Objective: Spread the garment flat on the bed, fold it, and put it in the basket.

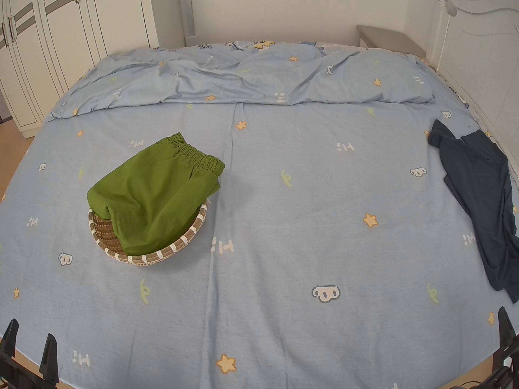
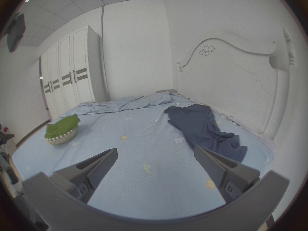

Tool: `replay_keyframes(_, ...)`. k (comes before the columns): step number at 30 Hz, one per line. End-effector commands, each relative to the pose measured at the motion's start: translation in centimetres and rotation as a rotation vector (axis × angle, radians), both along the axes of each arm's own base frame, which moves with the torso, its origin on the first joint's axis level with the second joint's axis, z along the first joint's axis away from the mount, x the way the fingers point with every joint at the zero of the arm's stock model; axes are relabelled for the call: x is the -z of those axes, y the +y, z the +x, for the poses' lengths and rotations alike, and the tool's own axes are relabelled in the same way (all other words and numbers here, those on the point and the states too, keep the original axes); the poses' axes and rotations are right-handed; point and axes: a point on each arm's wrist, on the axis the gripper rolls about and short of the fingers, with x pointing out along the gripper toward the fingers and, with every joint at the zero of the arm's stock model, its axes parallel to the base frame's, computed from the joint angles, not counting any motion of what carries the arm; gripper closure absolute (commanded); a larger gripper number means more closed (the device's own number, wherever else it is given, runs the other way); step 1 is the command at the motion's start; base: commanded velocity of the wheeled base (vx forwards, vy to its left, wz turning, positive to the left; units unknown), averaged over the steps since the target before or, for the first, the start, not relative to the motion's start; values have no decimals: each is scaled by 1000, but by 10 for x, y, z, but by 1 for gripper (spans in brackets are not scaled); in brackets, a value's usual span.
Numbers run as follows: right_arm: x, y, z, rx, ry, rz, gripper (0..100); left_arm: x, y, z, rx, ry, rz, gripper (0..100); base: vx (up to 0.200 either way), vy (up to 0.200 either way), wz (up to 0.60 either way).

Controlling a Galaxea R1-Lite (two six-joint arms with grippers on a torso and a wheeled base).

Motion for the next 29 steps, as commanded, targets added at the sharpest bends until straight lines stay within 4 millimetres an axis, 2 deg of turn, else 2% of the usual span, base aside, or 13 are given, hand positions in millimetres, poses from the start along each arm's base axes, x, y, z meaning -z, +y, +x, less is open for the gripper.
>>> replay_keyframes(1,11,3,-5,67,-57,-62,0,7,0,1,-4,-8,21,0,0,0,0)
replay_keyframes(7,12,3,-3,45,-88,-76,0,9,0,1,22,13,11,0,0,0,0)
replay_keyframes(9,13,4,-3,0,-88,-61,0,11,-2,1,78,36,18,0,0,0,0)
replay_keyframes(10,15,6,-3,-93,-65,-40,0,12,-3,1,127,37,20,0,0,0,0)
replay_keyframes(12,19,7,-3,-145,-25,-59,0,11,-3,1,130,35,20,0,0,0,0)
replay_keyframes(29,18,7,-3,-135,-31,-61,0,11,-3,1,126,34,14,0,0,0,0)
